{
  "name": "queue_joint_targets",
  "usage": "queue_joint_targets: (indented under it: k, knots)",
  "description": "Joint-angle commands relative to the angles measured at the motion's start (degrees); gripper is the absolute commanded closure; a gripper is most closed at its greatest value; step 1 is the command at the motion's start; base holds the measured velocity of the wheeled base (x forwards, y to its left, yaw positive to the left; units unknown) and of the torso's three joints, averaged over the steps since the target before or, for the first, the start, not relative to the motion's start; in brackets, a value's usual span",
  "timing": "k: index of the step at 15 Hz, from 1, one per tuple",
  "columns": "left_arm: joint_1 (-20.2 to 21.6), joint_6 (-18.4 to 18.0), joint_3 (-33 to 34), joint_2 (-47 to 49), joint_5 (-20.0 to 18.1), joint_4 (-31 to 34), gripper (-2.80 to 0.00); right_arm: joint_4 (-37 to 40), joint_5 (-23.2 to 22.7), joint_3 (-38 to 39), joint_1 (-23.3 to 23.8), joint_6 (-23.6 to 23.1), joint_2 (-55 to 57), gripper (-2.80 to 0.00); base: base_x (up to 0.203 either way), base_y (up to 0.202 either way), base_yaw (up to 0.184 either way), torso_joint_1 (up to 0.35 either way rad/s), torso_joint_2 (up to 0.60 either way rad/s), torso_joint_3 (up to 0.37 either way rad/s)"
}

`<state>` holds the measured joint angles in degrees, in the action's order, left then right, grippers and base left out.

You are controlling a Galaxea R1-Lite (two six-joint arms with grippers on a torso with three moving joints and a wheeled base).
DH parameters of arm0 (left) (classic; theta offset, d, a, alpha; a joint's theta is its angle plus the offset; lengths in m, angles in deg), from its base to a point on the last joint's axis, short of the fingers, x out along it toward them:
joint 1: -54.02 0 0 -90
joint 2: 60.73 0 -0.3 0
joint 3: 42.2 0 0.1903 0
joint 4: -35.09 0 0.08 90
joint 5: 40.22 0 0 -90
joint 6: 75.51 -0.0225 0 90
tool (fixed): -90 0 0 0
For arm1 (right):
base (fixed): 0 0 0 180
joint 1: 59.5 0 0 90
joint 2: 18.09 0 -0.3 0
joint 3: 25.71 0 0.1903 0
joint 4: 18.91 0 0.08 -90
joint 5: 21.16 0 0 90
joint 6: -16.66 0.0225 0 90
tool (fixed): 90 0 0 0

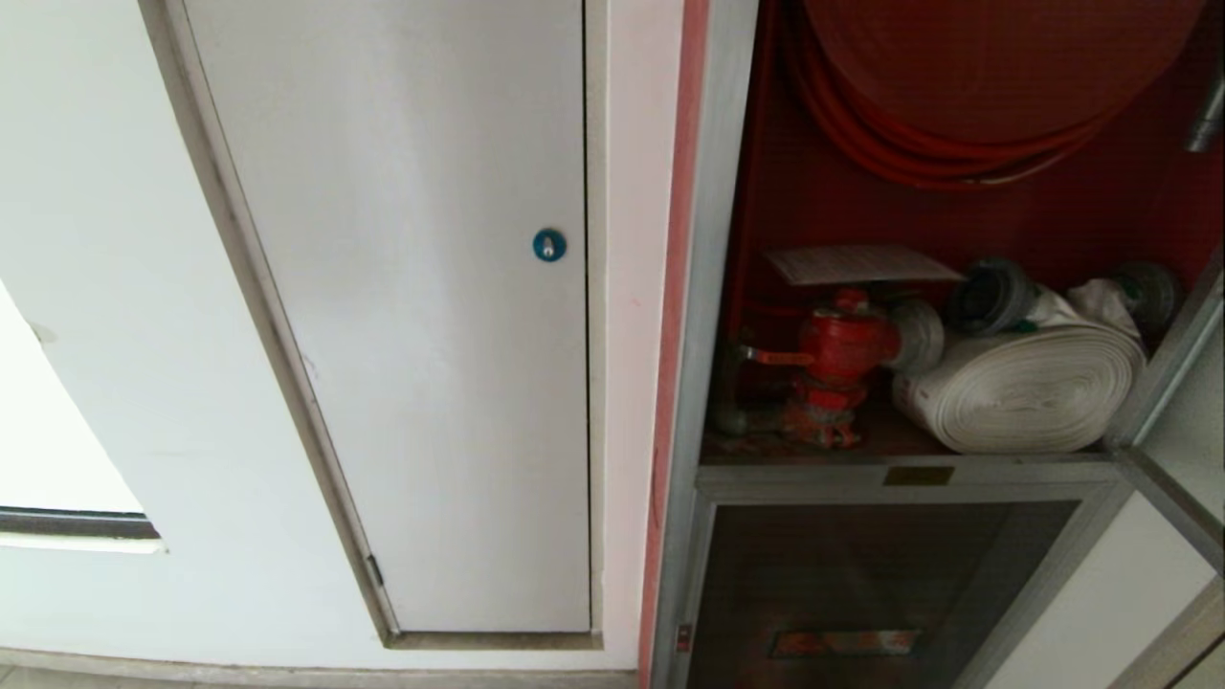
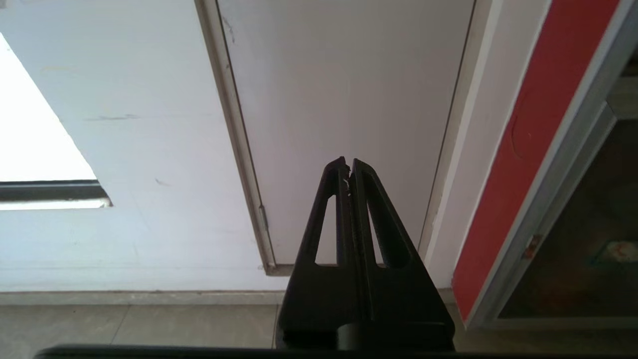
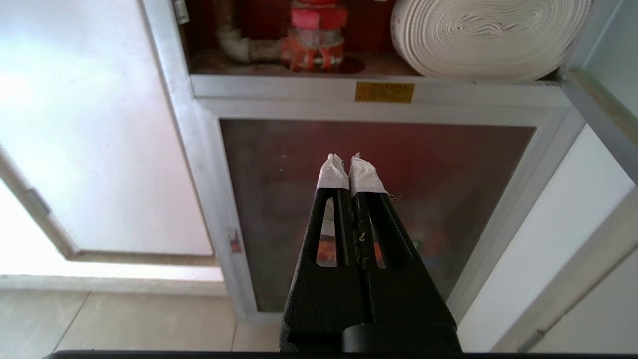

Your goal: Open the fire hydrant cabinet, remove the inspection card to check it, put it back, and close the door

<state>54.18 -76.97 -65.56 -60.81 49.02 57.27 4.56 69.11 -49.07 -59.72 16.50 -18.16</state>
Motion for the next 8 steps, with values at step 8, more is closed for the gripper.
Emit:
queue_joint_targets:
  k: [8]
  knots:
    - [0.02,-0.04,0.44,-0.01,-0.02,-0.05,0.00,-0.01,0.00,0.00,-0.04,-0.02,-0.10,0.00,0.197,0.000,0.001,0.001,0.00,0.002]
